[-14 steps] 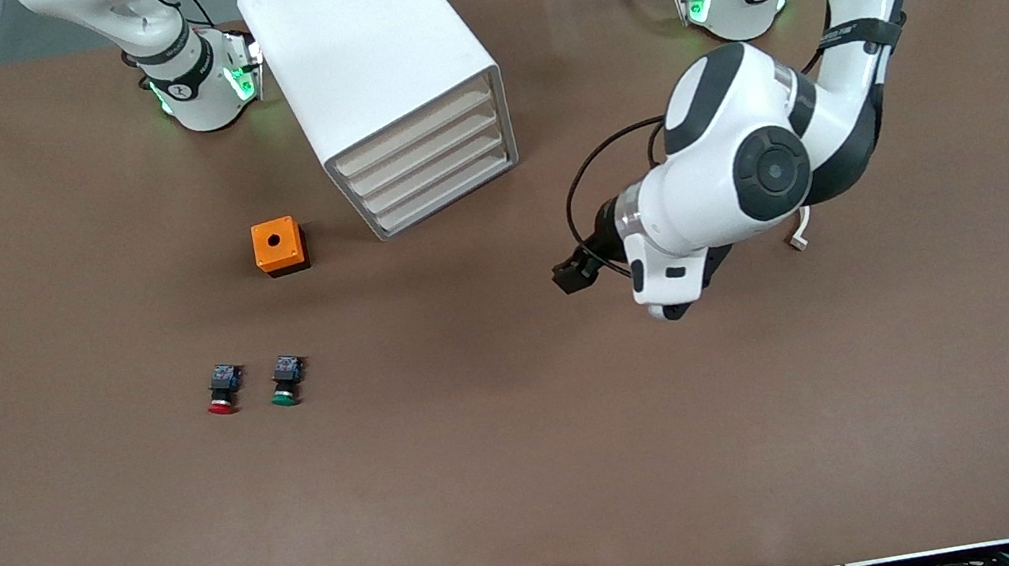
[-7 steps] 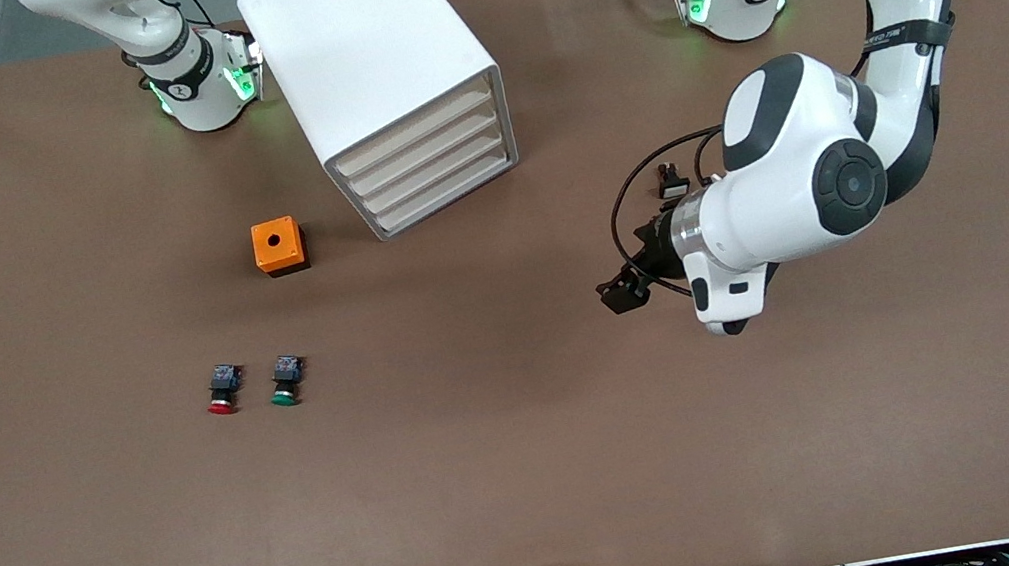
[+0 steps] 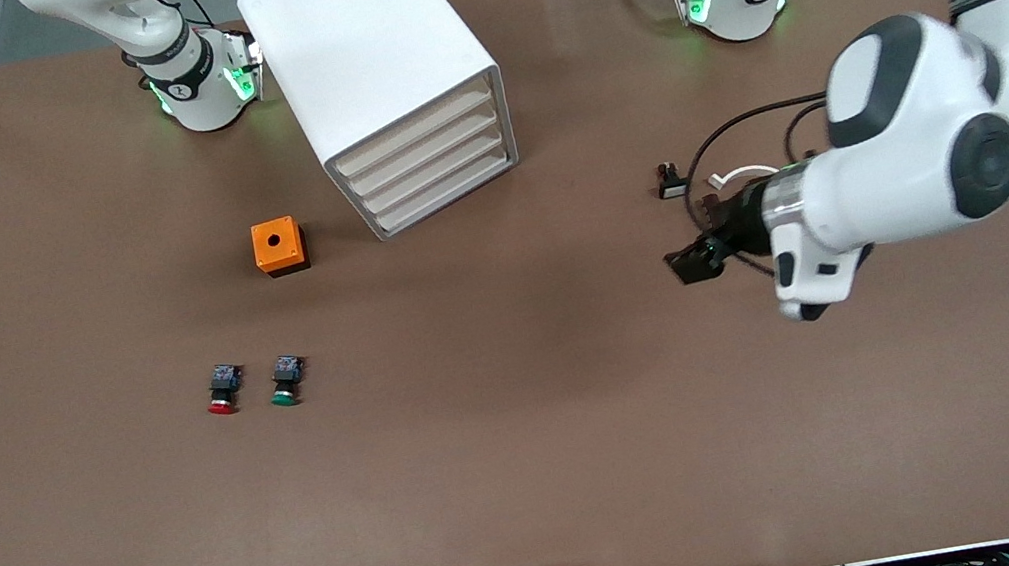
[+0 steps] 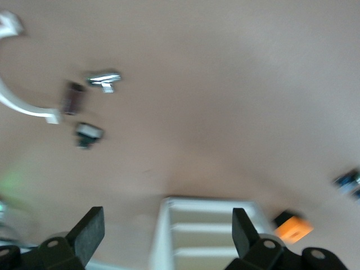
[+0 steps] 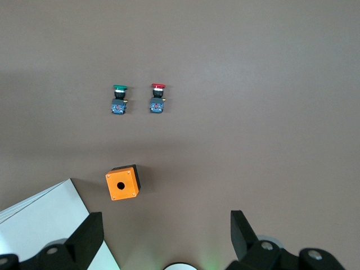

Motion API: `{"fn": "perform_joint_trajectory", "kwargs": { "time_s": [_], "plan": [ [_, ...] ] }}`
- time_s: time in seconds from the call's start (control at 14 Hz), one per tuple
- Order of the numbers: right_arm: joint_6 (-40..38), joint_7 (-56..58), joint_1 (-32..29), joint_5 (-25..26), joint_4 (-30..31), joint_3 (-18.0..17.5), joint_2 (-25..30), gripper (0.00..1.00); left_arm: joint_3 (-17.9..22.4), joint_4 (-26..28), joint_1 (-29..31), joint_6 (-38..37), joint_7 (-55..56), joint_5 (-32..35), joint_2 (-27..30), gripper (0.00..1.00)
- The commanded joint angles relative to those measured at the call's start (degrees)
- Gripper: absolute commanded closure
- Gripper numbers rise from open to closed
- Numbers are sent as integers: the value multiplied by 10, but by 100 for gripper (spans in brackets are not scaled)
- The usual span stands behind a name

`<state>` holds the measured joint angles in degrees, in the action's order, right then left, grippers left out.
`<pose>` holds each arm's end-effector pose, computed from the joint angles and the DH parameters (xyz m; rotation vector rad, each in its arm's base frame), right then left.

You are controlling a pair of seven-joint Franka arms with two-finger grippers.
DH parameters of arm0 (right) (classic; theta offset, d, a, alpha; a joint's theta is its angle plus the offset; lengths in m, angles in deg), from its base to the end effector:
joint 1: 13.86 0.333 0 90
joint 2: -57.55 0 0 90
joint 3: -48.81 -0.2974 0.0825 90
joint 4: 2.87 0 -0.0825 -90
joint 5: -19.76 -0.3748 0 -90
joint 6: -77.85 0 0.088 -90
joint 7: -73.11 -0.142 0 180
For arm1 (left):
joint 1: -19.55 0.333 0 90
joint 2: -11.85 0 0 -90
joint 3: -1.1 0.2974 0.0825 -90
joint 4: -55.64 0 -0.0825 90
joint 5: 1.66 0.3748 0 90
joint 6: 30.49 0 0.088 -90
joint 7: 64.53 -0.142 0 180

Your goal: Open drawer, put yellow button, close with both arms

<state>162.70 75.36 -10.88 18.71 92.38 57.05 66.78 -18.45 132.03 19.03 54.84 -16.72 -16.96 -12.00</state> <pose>0.4851 -0.0473 0.6036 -3.0979 0.0759 0.0300 0.5864 -0.2214 0.4493 2.7805 0.7177 -0.6139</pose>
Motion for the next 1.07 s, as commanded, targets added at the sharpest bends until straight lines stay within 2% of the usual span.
{"fn": "perform_joint_trajectory", "kwargs": {
  "time_s": [0.0, 0.07, 0.21, 0.36, 0.64, 0.79, 1.0],
  "plan": [
    [1, 5, -9, 2, 12, -9, 15, 0, -3, 20, 16, -82, -117, 73, 59, 0],
    [0, 4, -7, 3, 12, -10, 15, 0, -1, 24, 17, -103, -148, 90, 70, 0],
    [-1, 4, -4, 5, 12, -10, 15, 0, -4, 72, 63, -110, -218, 92, 116, 0],
    [-1, 3, -4, 6, 13, -10, 18, 0, -5, 127, 89, -101, -285, 115, 168, 0],
    [-1, 3, -4, 15, 12, -10, 18, 0, 1, 226, 147, -63, -415, 118, 265, 0],
    [-1, 3, -4, 15, 13, -10, 18, 0, 37, 275, 135, -31, -453, 118, 306, 0],
    [-1, 3, -4, 15, 13, -10, 18, 0, 118, 342, 59, 21, -465, 117, 352, 0]
  ]
}}
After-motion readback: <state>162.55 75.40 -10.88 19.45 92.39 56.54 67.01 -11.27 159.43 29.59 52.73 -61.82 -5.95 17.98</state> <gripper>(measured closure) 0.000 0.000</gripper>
